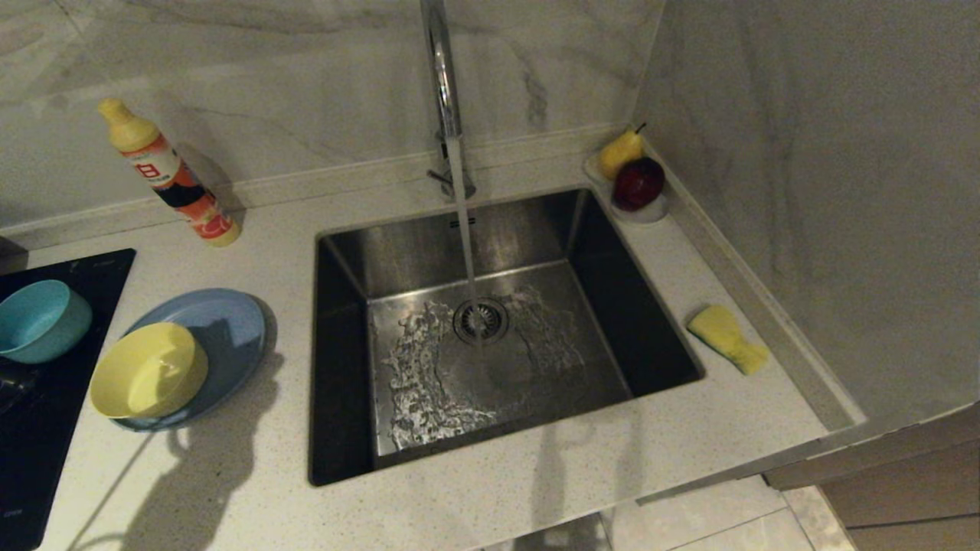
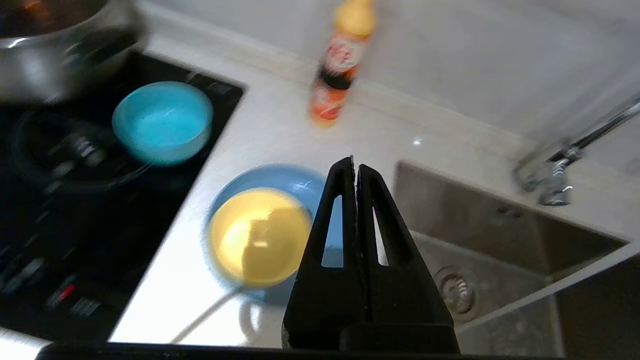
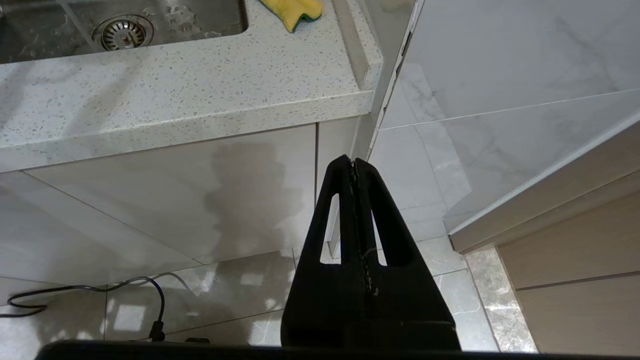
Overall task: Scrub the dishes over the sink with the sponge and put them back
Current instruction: Turn on the faucet
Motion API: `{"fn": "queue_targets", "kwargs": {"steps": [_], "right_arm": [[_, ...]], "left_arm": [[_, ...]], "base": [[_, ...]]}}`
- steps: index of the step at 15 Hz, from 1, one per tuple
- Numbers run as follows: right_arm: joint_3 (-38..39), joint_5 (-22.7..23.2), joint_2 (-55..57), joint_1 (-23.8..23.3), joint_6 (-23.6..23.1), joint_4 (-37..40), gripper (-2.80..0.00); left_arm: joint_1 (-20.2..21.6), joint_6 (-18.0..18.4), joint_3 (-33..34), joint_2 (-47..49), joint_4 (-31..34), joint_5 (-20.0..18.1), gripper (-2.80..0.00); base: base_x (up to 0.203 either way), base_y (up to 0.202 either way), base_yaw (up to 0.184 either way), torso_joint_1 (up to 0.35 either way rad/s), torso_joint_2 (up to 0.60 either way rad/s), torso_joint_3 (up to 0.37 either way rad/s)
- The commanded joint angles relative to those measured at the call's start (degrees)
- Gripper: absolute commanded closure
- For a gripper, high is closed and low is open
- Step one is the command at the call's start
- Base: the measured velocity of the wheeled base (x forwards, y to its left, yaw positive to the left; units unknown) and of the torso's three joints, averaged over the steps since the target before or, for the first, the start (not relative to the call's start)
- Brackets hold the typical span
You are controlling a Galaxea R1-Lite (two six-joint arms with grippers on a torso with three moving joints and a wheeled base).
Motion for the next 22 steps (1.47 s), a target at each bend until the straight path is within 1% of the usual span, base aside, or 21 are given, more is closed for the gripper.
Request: {"fn": "queue_targets", "kwargs": {"steps": [1, 2, 3, 4, 6, 7, 8, 10, 11, 12, 13, 14, 15, 16, 18, 19, 20, 21, 22], "right_arm": [[0.01, 0.01, -0.09, 0.05, 0.0, 0.0, 0.0], [0.01, 0.01, -0.09, 0.05, 0.0, -0.04, 0.0], [0.01, 0.02, -0.1, 0.05, -0.09, 0.04, 0.0], [0.01, 0.01, -0.18, 0.05, -0.02, 0.04, 0.0], [0.01, 0.01, -0.09, 0.05, 0.0, -0.04, 0.0], [0.01, 0.07, -0.12, 0.05, -0.03, 0.04, 0.0], [0.01, 0.01, -0.16, 0.05, -0.06, 0.04, 0.0], [0.01, 0.01, -0.09, 0.05, 0.0, 0.04, 0.0], [0.01, 0.07, -0.09, 0.05, 0.0, 0.01, 0.0], [0.01, 0.01, -0.09, 0.05, 0.0, -0.04, 0.0], [0.01, 0.1, -0.09, 0.05, 0.0, -0.04, 0.0], [0.01, 0.08, -0.09, 0.05, -0.07, 0.04, 0.0], [0.01, 0.01, -0.09, 0.05, -0.09, -0.02, 0.0], [0.01, 0.01, -0.09, 0.05, -0.07, 0.03, 0.0], [0.01, 0.01, -0.09, 0.05, 0.0, -0.04, 0.0], [0.01, 0.01, -0.09, 0.05, 0.0, 0.03, 0.0], [0.01, 0.01, -0.18, 0.05, 0.0, -0.04, 0.0], [0.01, 0.02, -0.07, 0.05, 0.0, -0.04, 0.0], [0.01, 0.01, -0.18, 0.05, 0.0, -0.04, 0.0]], "left_arm": [[0.54, -2.11, 3.94, -5.55, 0.09, 3.13, 0.0], [2.2, -2.75, 4.03, -5.97, 0.98, 3.28, 0.0], [5.27, -3.02, 3.41, -5.84, 3.04, 3.03, 0.0], [8.52, -3.23, 1.99, -5.59, 6.87, 2.28, 0.0], [14.49, -3.15, -1.62, -5.34, 15.15, -0.76, 0.0], [16.89, -3.0, -2.86, -4.61, 17.13, -1.36, 0.0], [19.14, -2.94, -3.24, -3.33, 17.5, -1.59, 0.0], [24.92, -3.1, -3.03, -1.16, 17.42, -2.68, 0.0], [26.65, -3.06, -1.63, -1.55, 17.22, -4.87, 0.0], [26.74, -2.79, -0.54, -3.58, 17.02, -7.11, 0.0], [26.38, -1.9, 0.5, -6.19, 17.1, -11.54, 0.0], [25.18, 0.78, 2.06, -8.43, 17.07, -16.63, 0.0], [24.18, 3.5, 4.78, -10.09, 17.07, -19.52, 0.0], [22.85, 5.15, 7.81, -12.54, 16.94, -21.14, 0.0], [18.74, 7.99, 13.61, -19.79, 16.94, -23.33, 0.0], [16.79, 10.33, 17.47, -23.78, 17.09, -24.5, 0.0], [15.73, 12.45, 21.52, -26.47, 16.77, -25.43, 0.0], [15.17, 13.63, 25.13, -27.34, 15.54, -25.97, 0.0], [14.88, 14.25, 28.98, -27.49, 12.19, -26.3, 0.0]], "base": [[0.0, 0.0, 0.0, 0.0, 0.0, 0.0], [0.0, 0.0, 0.0, 0.0, 0.0, 0.0], [0.0, 0.0, 0.0, 0.0, 0.0, 0.0], [0.0, 0.0, 0.0, 0.0, 0.0, 0.0], [0.0, 0.0, 0.0, 0.0, 0.0, 0.0], [0.0, 0.0, 0.0, 0.0, 0.0, 0.0], [0.0, 0.0, 0.0, 0.0, 0.0, 0.0], [0.0, 0.0, 0.0, 0.0, 0.0, 0.0], [0.0, 0.0, 0.0, 0.0, 0.0, 0.0], [0.0, 0.0, 0.0, 0.0, 0.0, 0.0], [0.0, 0.0, 0.0, 0.0, 0.0, 0.0], [0.0, 0.0, 0.0, 0.0, 0.0, 0.0], [0.0, 0.0, 0.0, 0.0, 0.0, 0.0], [0.0, 0.0, 0.0, 0.0, 0.0, 0.0], [0.0, 0.0, 0.0, 0.0, 0.0, 0.0], [0.0, 0.0, 0.0, 0.0, 0.0, 0.0], [0.0, 0.0, 0.0, 0.0, 0.0, 0.0], [0.0, 0.0, 0.0, 0.0, 0.0, 0.0], [0.0, 0.0, 0.0, 0.0, 0.0, 0.0]]}}
